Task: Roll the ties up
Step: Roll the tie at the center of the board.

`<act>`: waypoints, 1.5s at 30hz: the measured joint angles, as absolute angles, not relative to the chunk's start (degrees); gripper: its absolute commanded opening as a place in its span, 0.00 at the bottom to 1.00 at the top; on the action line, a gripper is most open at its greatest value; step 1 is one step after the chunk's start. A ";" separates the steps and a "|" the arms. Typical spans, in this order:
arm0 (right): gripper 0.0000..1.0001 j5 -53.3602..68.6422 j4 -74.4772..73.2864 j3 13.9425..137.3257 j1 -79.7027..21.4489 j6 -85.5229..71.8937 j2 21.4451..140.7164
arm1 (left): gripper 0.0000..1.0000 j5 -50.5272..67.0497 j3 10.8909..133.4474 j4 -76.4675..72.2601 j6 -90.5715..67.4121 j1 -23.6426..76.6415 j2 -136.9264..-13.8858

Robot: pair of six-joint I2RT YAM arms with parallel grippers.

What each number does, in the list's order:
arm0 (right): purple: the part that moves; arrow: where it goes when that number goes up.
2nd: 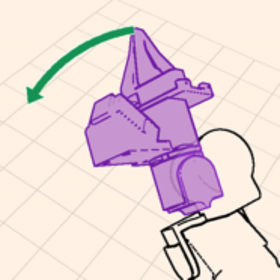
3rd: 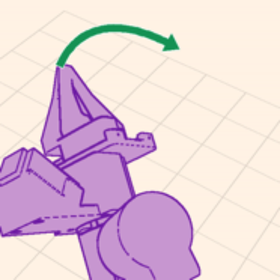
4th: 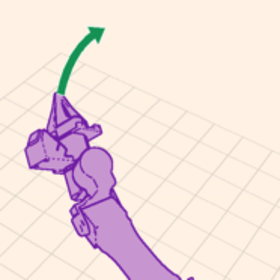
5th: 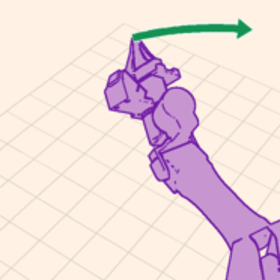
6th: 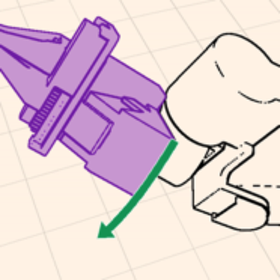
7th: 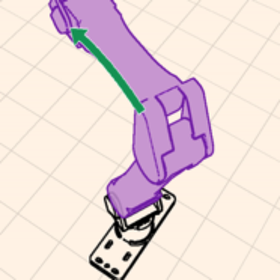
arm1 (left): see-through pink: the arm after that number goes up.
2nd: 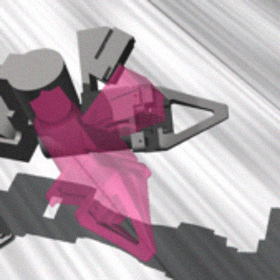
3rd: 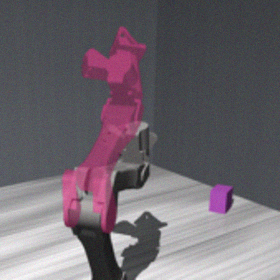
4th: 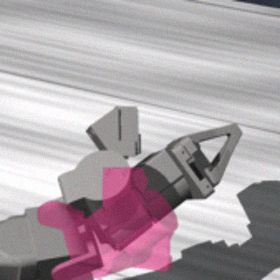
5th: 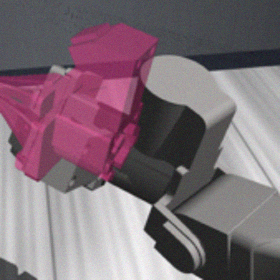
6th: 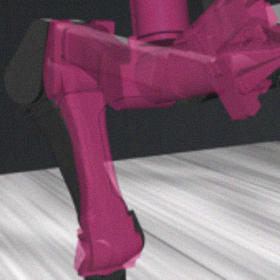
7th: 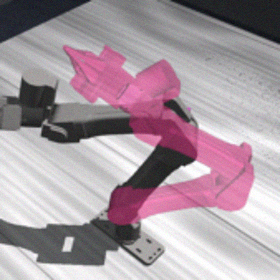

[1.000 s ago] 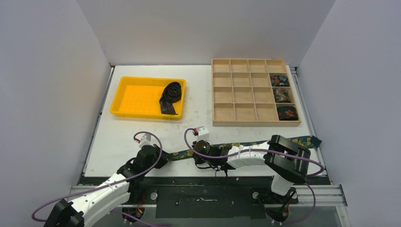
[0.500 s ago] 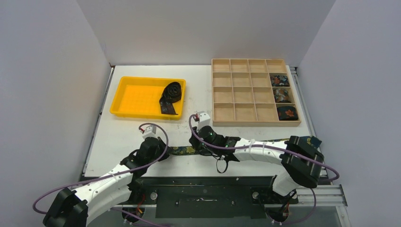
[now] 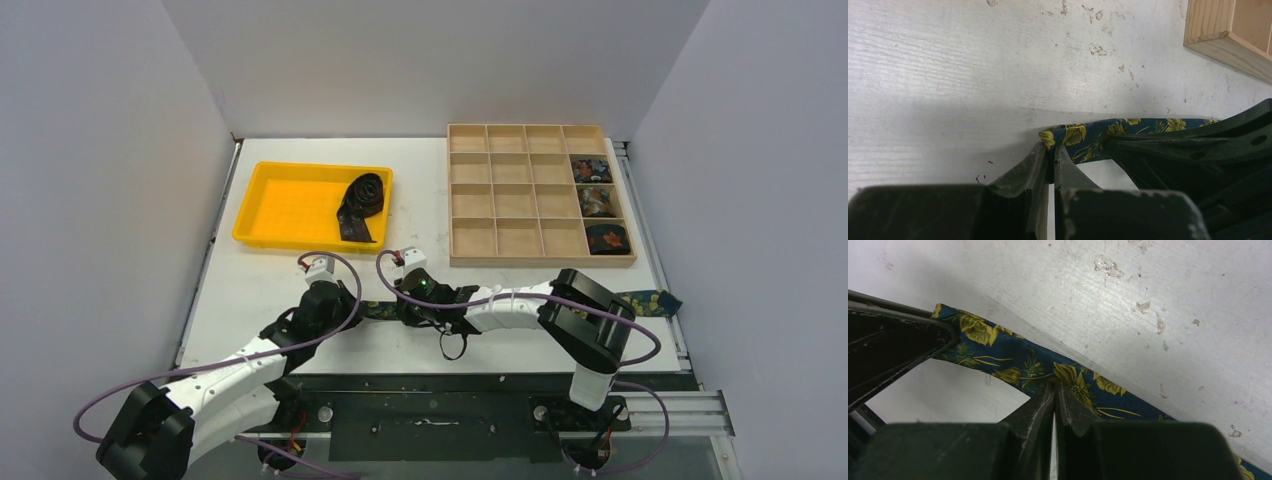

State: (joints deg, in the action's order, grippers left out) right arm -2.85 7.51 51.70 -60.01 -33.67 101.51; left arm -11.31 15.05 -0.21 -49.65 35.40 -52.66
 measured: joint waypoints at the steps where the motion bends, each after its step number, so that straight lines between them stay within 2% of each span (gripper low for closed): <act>1: 0.05 -2.90 7.33 51.72 -59.96 -33.69 101.82 | 0.00 -11.33 15.05 -0.21 -49.39 35.40 -52.56; 17: 0.05 -1.74 11.09 52.14 -59.79 -37.63 104.49 | 0.00 -10.81 15.92 0.71 -47.81 35.16 -48.75; 30: 0.05 7.03 27.99 53.43 -59.27 -46.63 112.88 | 0.00 -10.02 20.08 5.85 -44.95 35.16 -47.37; 37: 0.05 16.10 41.19 54.87 -58.24 -50.92 119.87 | 0.00 -10.37 22.94 9.45 -42.68 35.53 -49.52; 45: 0.05 20.01 46.87 50.87 -56.01 -53.21 119.59 | 0.00 -15.64 27.38 14.50 -40.93 38.15 -51.66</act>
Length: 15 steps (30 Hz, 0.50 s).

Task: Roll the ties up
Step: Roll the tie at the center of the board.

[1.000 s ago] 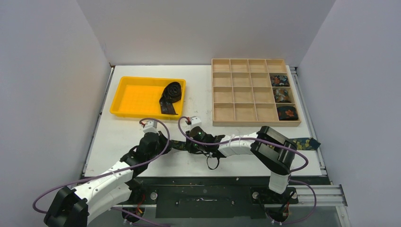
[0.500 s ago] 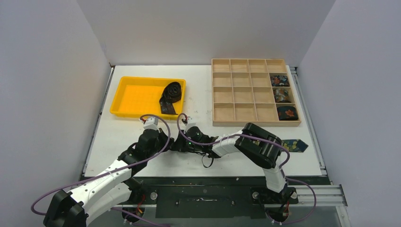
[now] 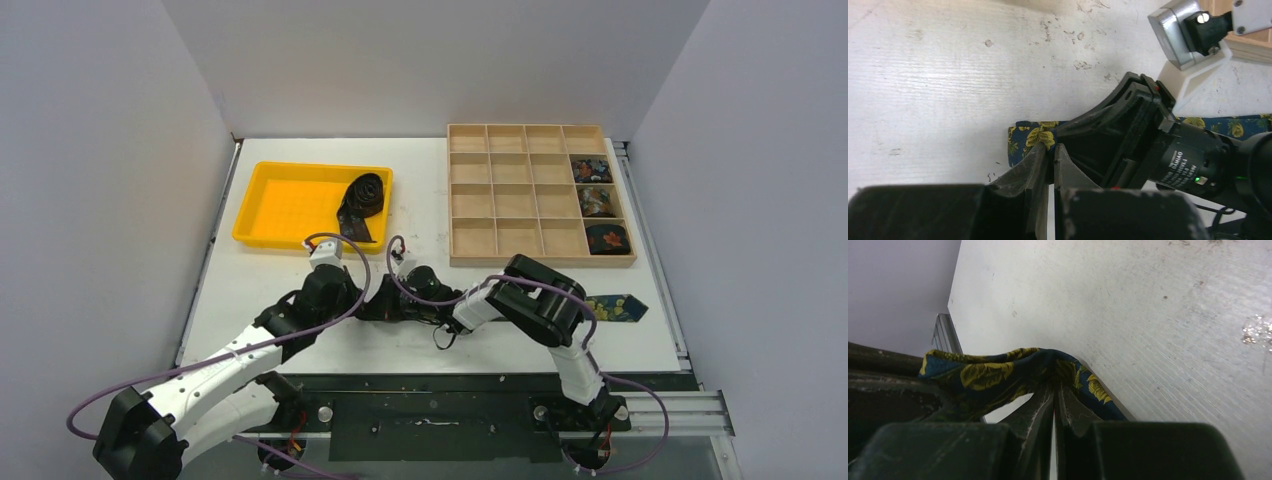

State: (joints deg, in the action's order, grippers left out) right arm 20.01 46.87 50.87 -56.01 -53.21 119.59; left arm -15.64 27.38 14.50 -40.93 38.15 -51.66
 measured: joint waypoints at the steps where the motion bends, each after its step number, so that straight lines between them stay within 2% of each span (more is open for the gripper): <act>1: 0.05 20.01 46.22 50.65 -55.90 -53.10 119.04 | 0.00 -16.43 27.57 14.96 -40.82 38.28 -51.66; 10: 0.05 19.18 39.70 49.43 -55.46 -50.87 112.77 | 0.00 -20.99 28.05 17.47 -40.03 39.05 -52.07; 15: 0.05 14.96 34.06 45.82 -55.18 -47.05 104.73 | 0.00 -23.00 29.67 18.70 -39.68 41.15 -54.19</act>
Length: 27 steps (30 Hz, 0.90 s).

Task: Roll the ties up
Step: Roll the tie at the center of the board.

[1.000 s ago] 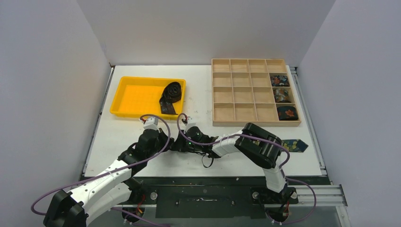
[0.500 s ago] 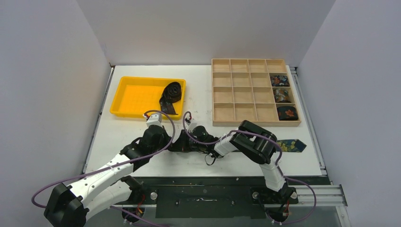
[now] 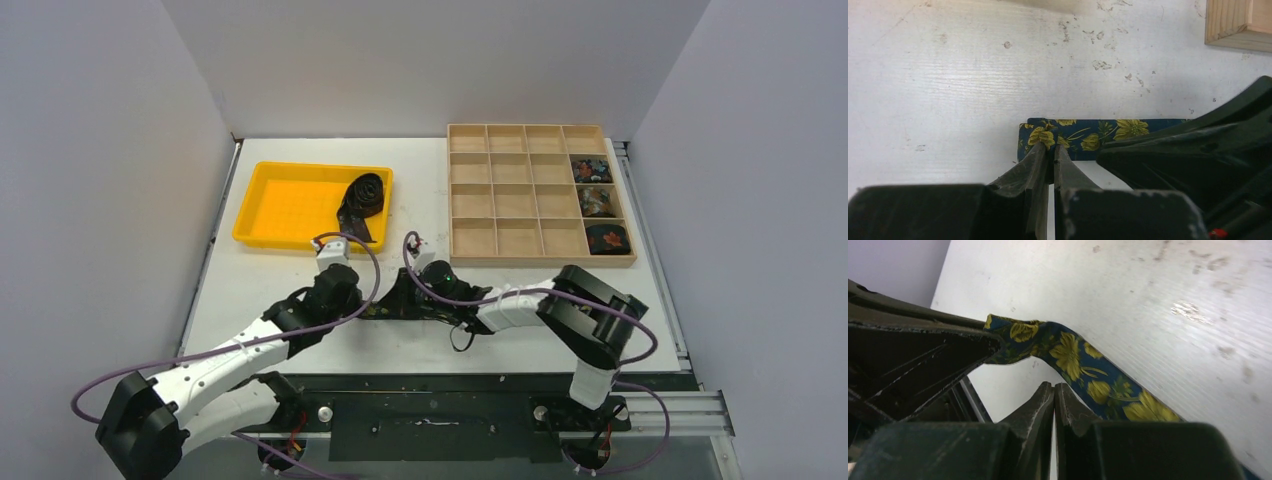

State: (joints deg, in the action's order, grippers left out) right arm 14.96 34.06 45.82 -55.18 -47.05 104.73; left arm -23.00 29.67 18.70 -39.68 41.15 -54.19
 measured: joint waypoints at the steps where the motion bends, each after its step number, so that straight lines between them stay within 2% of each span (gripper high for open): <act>1: 0.05 13.78 32.93 44.91 -55.11 -46.26 103.00 | 0.00 -23.62 30.30 18.74 -39.59 42.04 -55.07; 13: 0.05 -6.44 16.71 30.74 -54.28 -38.76 78.96 | 0.00 -29.80 38.44 19.11 -38.37 52.14 -73.45; 24: 0.05 -11.81 12.27 24.47 -54.30 -39.27 70.87 | 0.00 -31.48 42.22 19.11 -39.05 54.94 -83.48; 27: 0.05 -12.58 11.73 23.64 -54.30 -39.59 69.76 | 0.05 -31.92 43.33 19.09 -39.75 55.88 -85.32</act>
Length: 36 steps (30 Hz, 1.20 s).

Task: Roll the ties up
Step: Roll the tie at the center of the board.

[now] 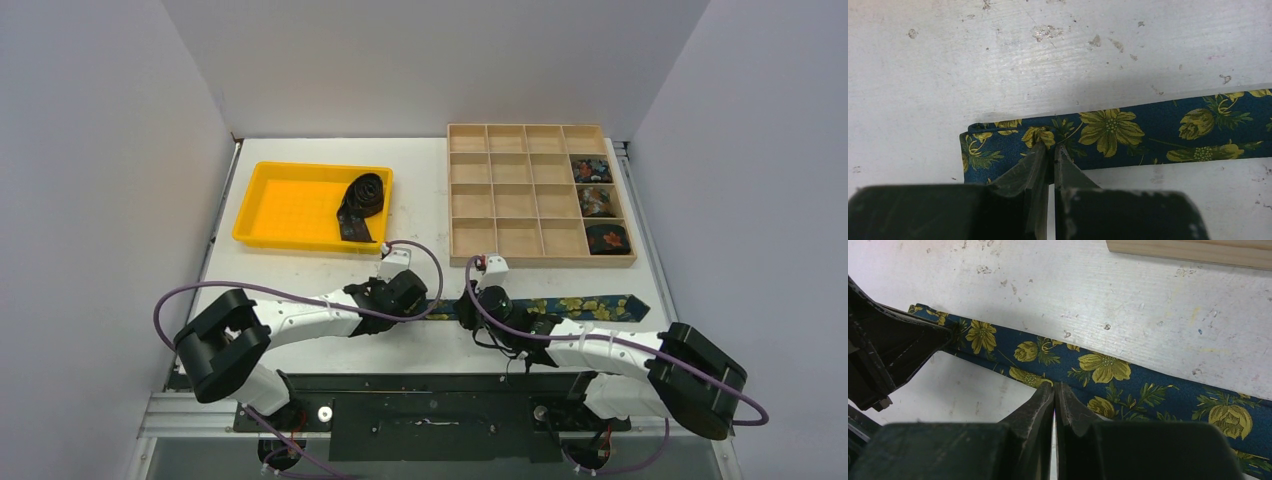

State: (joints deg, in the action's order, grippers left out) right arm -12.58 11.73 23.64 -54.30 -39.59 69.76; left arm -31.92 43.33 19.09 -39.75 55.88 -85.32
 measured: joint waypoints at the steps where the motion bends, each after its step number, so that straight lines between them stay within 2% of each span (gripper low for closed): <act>1: 0.05 -12.71 11.68 23.40 -54.30 -39.64 69.36 | 0.09 -32.12 43.59 19.09 -39.88 56.10 -85.78; 6: 0.06 -12.78 11.42 23.00 -54.30 -39.64 68.34 | 0.36 -32.49 44.21 19.09 -40.49 56.58 -86.87; 12: 0.19 -12.71 10.85 23.00 -54.30 -39.57 68.34 | 0.52 -32.36 44.21 19.25 -41.52 56.86 -86.11; 15: 0.31 -12.69 10.26 23.03 -54.30 -39.44 68.34 | 0.56 -31.99 44.21 19.66 -41.76 56.95 -83.72; 17: 0.44 -12.67 9.98 23.07 -54.30 -39.44 68.34 | 0.60 -31.55 44.18 19.88 -41.89 56.95 -81.38; 18: 0.54 -12.64 9.85 23.14 -54.30 -39.51 68.34 | 0.61 -31.31 44.18 19.99 -41.98 56.95 -80.16; 20: 0.60 -12.40 10.11 23.16 -54.22 -39.75 68.34 | 0.63 -30.87 44.12 20.21 -42.26 56.95 -77.60; 23: 0.55 -9.80 11.81 23.18 -53.34 -39.68 68.34 | 0.69 -30.63 43.44 21.04 -42.83 56.95 -72.34; 27: 0.34 -4.01 13.21 25.61 -52.60 -39.79 69.56 | 0.73 -31.40 38.59 20.82 -43.77 56.38 -62.00; 32: 0.14 2.07 18.00 31.46 -52.60 -41.85 76.38 | 0.68 -30.39 25.82 18.02 -46.46 49.06 -44.18; 36: 0.12 6.44 20.91 38.94 -53.25 -43.90 86.87 | 0.59 -22.98 15.77 14.00 -49.54 37.19 -33.78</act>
